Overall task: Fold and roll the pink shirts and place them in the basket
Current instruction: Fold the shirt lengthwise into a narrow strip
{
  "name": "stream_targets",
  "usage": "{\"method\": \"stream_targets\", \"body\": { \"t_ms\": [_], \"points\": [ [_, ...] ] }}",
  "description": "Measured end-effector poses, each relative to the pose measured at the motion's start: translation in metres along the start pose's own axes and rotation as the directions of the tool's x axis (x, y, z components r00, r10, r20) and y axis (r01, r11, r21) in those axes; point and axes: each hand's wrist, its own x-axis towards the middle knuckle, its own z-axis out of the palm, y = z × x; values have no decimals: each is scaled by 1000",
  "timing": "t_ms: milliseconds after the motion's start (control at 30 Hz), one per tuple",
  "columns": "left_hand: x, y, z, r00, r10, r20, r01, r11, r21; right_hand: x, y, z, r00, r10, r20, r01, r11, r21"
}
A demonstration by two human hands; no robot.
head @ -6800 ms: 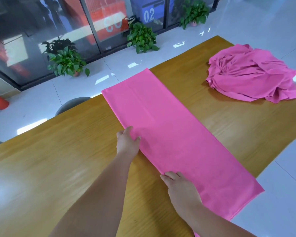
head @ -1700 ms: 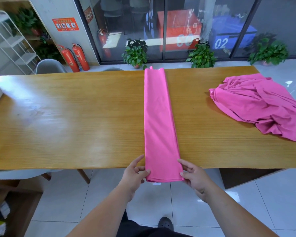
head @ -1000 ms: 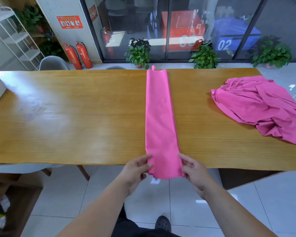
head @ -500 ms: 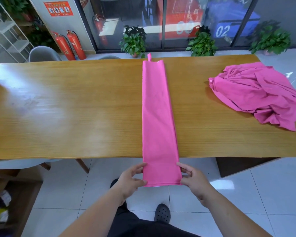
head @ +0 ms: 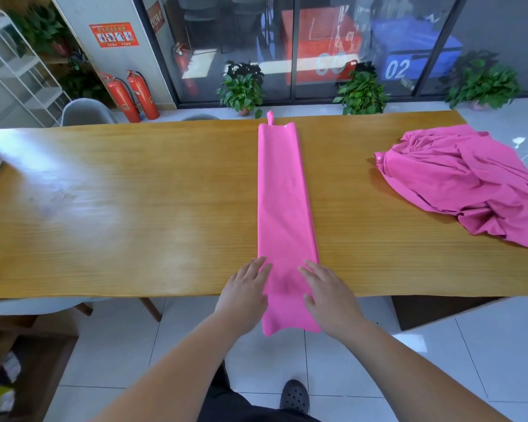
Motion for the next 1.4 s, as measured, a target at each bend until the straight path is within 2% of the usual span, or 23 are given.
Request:
{"method": "stream_targets", "body": {
  "t_ms": [100,167,267,333,400,467,533,600,800,867,933,1000,1167,1333,1400],
  "points": [
    [4,-1,4,978,67,199,-100,981,164,4,8,8,987,3,164,21,989,-146],
    [-6,-6,15,964,91,249,-146,966,213,-6,15,20,986,20,165,16,976,-219],
    [-15,-9,22,979,112,169,-146,968,204,-12,12,28,994,7,112,25,959,-283],
    [-7,-7,14,985,123,122,-143,975,173,-6,8,21,998,-42,38,51,958,-281],
    [4,-5,5,987,123,101,-139,976,168,4,6,10,999,-47,22,51,967,-249],
    [12,-5,2,987,108,119,-130,973,192,14,8,4,998,-42,50,52,974,-221],
    [10,-7,7,975,79,207,-124,968,217,13,15,11,987,-51,149,84,972,-220],
    [3,-11,18,962,78,261,-142,961,236,7,20,22,988,-36,152,75,962,-263],
    [13,-8,10,982,154,110,-175,959,221,14,6,13,998,-58,35,64,969,-240],
    [20,-8,8,984,120,134,-147,966,212,18,12,13,997,-70,33,77,962,-262],
    [18,-12,11,973,85,215,-135,964,227,16,23,22,991,-77,107,103,960,-260],
    [11,-18,17,961,81,265,-145,961,233,11,28,29,989,-85,117,115,955,-275],
    [14,-20,10,984,134,118,-154,971,181,21,18,8,991,-110,78,127,956,-266],
    [22,-25,13,978,24,208,-66,978,197,27,30,12,981,-94,171,137,956,-260],
    [18,-27,15,982,25,185,-58,983,172,27,30,12,988,-95,123,125,958,-260]
  ]
}}
